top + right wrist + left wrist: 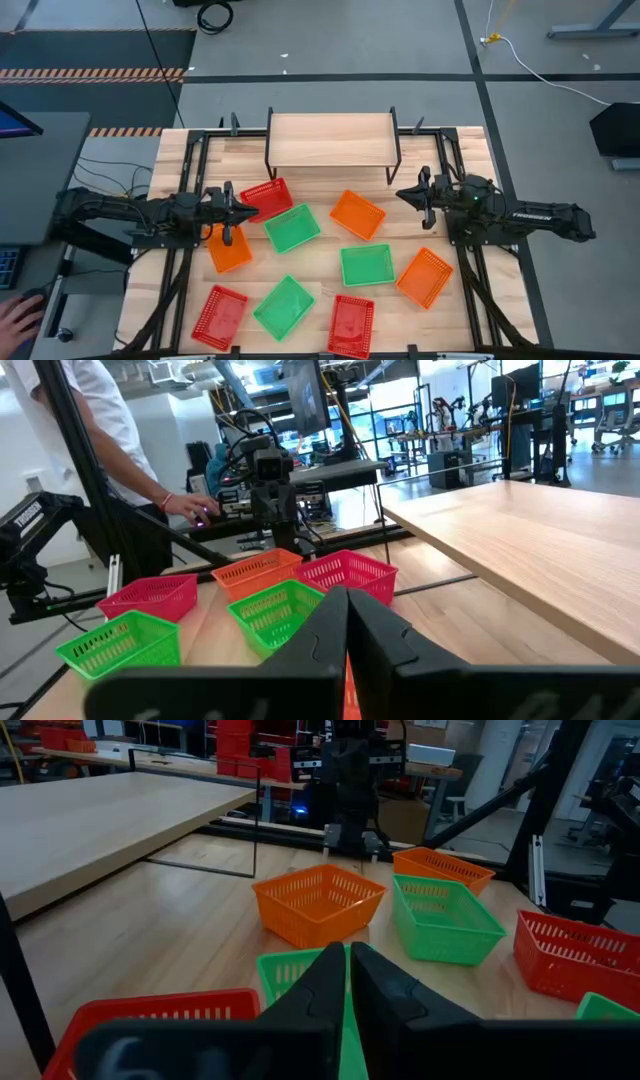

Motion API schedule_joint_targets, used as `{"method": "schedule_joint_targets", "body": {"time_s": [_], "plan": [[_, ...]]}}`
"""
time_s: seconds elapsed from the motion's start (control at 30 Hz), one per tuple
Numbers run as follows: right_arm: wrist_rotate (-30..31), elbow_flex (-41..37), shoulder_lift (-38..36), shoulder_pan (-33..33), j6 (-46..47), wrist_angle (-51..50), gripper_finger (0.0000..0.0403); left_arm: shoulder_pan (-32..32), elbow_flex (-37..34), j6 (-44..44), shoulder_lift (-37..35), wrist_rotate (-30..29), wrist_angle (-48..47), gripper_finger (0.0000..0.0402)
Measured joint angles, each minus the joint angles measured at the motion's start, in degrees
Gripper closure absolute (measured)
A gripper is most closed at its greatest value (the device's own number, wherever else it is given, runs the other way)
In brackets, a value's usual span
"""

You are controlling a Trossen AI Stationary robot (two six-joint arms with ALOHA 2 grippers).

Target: Stack baskets on shelf by color

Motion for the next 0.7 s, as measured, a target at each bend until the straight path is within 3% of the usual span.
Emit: {"method": "schedule_joint_targets", "body": {"time_s": [0.7], "plan": [[0.0, 0.0, 0.0, 0.0, 0.0, 0.0, 0.0389, 0.0, 0.0, 0.0, 0.0, 0.0, 0.0, 0.0373]]}}
